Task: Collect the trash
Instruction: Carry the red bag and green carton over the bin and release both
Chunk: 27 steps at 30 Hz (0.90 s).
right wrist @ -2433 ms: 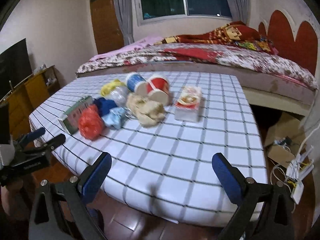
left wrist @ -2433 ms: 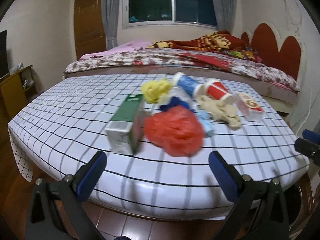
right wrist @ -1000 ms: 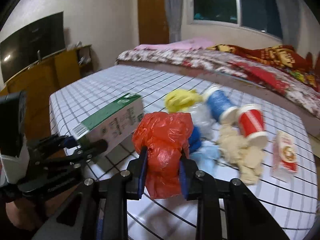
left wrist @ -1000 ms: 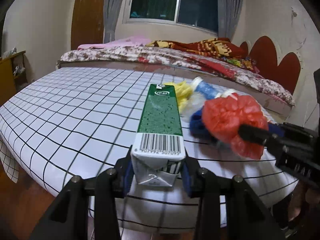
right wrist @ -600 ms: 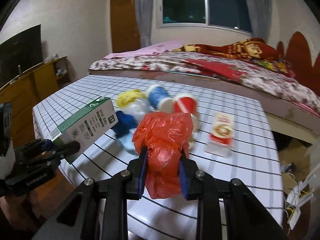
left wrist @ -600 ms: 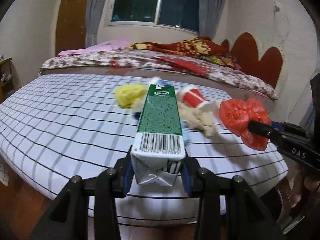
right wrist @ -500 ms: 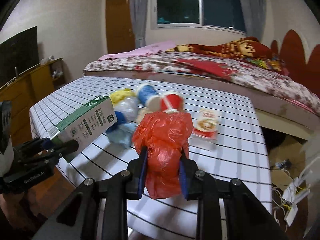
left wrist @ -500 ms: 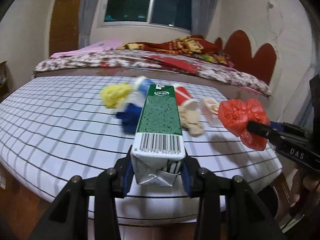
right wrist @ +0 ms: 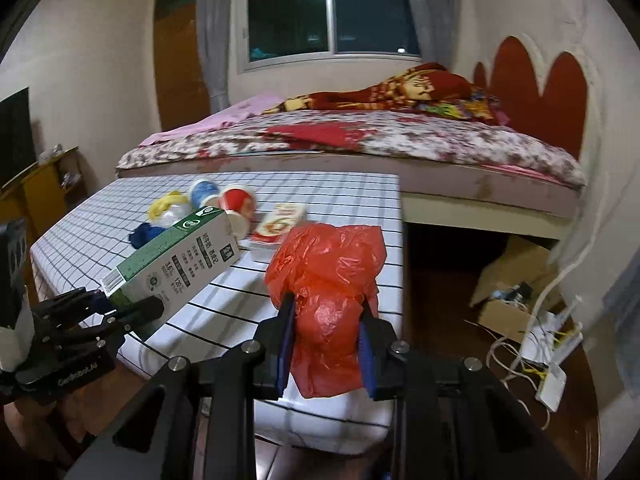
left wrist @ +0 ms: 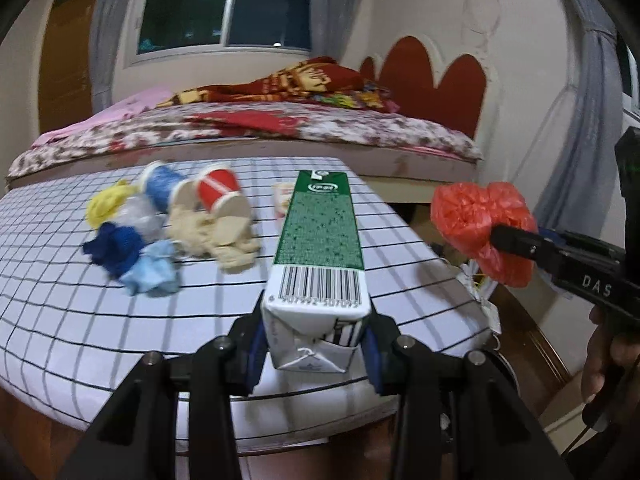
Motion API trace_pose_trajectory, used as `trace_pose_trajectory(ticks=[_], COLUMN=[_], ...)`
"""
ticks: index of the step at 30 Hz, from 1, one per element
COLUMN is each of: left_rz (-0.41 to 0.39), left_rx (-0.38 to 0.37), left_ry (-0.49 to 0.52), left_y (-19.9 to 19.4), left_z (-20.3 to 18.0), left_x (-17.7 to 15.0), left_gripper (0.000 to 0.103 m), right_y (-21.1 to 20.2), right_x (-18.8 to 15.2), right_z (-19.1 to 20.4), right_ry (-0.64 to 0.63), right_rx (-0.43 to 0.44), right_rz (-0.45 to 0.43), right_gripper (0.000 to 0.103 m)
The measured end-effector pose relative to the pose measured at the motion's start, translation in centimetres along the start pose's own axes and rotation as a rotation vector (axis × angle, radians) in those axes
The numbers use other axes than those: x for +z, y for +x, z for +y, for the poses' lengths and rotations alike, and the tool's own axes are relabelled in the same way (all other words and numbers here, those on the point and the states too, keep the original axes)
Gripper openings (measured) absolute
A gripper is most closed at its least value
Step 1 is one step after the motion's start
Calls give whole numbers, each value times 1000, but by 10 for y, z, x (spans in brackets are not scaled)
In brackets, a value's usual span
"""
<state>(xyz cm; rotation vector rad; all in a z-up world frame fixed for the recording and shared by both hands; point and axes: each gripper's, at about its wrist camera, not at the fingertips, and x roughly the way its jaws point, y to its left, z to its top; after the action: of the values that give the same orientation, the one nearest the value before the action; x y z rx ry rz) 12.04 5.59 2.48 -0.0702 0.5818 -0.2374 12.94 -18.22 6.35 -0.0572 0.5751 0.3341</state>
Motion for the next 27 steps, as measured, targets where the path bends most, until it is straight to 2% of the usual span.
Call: trace_pose_trajectory(ticks=[11, 27], left_rz=[20, 117], left_rx=[-91, -245], left_ry=[75, 191], left_y=[-3, 8], left_z=[-63, -165], left_x=[-4, -34], left_gripper=[41, 41], right_y=[-33, -64], right_x=[-33, -91], right_z=[-58, -129], right_ry=[76, 190], right_rx=[-92, -201], right_rz=[35, 113], right_gripper=[29, 29])
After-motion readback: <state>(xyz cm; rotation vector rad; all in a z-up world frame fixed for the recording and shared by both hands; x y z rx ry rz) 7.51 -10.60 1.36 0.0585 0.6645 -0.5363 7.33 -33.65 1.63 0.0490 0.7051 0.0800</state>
